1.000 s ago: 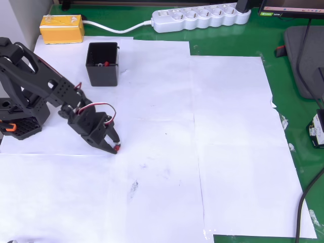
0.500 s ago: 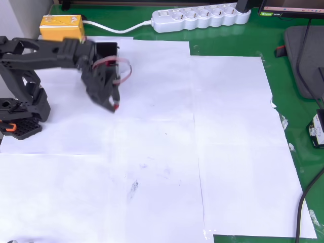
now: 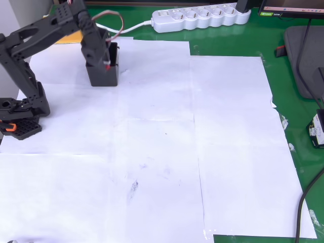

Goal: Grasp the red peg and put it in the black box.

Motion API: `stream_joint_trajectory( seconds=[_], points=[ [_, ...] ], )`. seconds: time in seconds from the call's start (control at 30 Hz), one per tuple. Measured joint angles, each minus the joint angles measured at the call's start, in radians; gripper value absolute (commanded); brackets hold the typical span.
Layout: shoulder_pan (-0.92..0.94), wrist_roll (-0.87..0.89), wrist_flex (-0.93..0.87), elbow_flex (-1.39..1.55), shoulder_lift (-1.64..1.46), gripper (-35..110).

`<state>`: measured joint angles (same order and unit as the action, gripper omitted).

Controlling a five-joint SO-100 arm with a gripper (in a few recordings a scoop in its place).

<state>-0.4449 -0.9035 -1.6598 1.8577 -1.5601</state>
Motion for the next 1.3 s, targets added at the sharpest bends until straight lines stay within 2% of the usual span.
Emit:
stream_joint_trajectory(
  seconds=[0.27, 0.53, 0.57, 0.63, 0.77, 1.0, 1.17, 1.2, 1.23, 1.27, 1.3],
  points=[
    [-0.179, 0.092, 0.031, 0.044, -0.077, 0],
    [-0.230, 0.104, 0.135, 0.043, -0.135, 0],
    [-0.230, 0.104, 0.141, 0.043, -0.138, 4],
    [-0.229, 0.104, 0.149, 0.032, -0.138, 23],
    [-0.221, 0.104, 0.164, 0.031, -0.138, 39],
    [-0.218, 0.089, 0.166, 0.031, -0.138, 42],
    [-0.218, 0.089, 0.155, 0.031, -0.138, 41],
    [-0.218, 0.089, 0.147, 0.031, -0.138, 33],
    [-0.218, 0.089, 0.146, 0.031, -0.138, 13],
    [-0.218, 0.089, 0.140, 0.031, -0.138, 0],
    [-0.218, 0.089, 0.133, 0.031, -0.138, 0]
  ],
)
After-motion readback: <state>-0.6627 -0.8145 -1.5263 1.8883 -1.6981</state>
